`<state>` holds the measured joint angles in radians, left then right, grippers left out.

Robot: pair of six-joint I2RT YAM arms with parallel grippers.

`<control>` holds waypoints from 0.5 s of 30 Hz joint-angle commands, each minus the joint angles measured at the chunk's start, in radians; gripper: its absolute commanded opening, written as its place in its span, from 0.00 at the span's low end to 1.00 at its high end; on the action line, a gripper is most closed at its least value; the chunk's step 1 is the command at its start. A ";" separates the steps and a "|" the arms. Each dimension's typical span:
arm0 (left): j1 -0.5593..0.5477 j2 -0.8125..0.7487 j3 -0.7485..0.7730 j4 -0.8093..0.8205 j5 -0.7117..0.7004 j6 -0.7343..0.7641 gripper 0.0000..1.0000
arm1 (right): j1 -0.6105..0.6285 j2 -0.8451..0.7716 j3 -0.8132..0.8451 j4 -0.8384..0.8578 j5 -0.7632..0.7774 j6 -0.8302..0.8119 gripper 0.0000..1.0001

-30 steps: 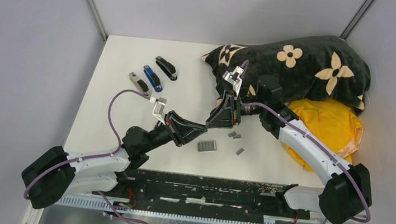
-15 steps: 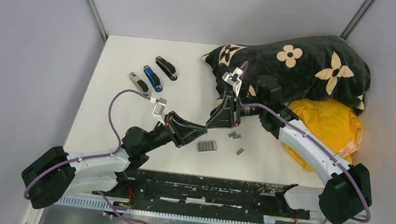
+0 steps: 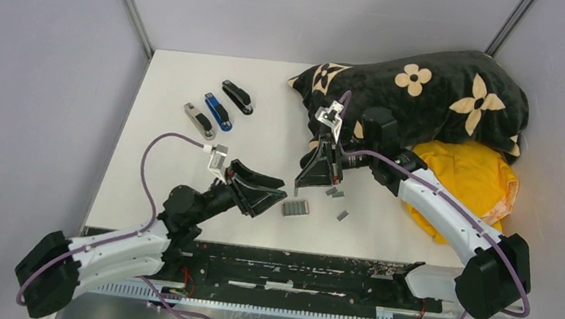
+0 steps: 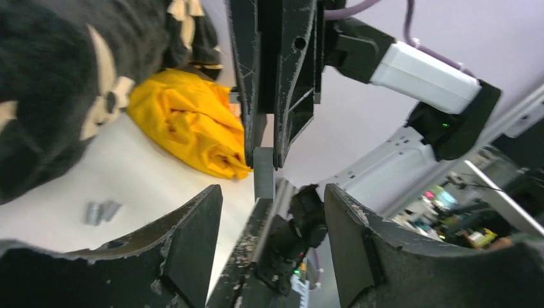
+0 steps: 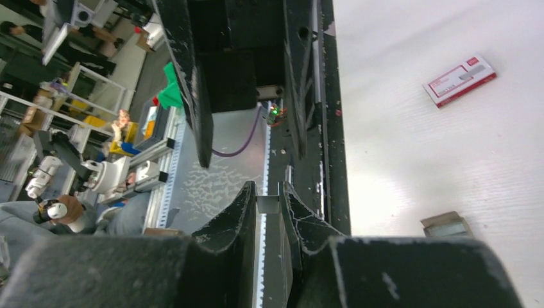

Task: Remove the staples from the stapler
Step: Adjust the staple.

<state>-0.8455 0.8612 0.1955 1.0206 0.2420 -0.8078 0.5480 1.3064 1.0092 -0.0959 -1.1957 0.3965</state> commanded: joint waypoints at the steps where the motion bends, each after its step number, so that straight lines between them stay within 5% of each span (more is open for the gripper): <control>1: 0.004 -0.214 0.012 -0.408 -0.117 0.148 0.68 | 0.000 -0.006 0.097 -0.204 0.071 -0.219 0.19; 7: 0.004 -0.366 0.017 -0.815 -0.369 0.184 0.72 | 0.000 0.015 0.136 -0.366 0.243 -0.370 0.20; 15: 0.004 -0.228 0.040 -0.863 -0.421 0.253 0.72 | 0.004 0.057 0.172 -0.468 0.368 -0.473 0.20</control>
<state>-0.8455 0.5941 0.1970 0.2150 -0.1116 -0.6415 0.5480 1.3544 1.1278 -0.4988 -0.9123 0.0151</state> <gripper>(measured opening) 0.714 0.206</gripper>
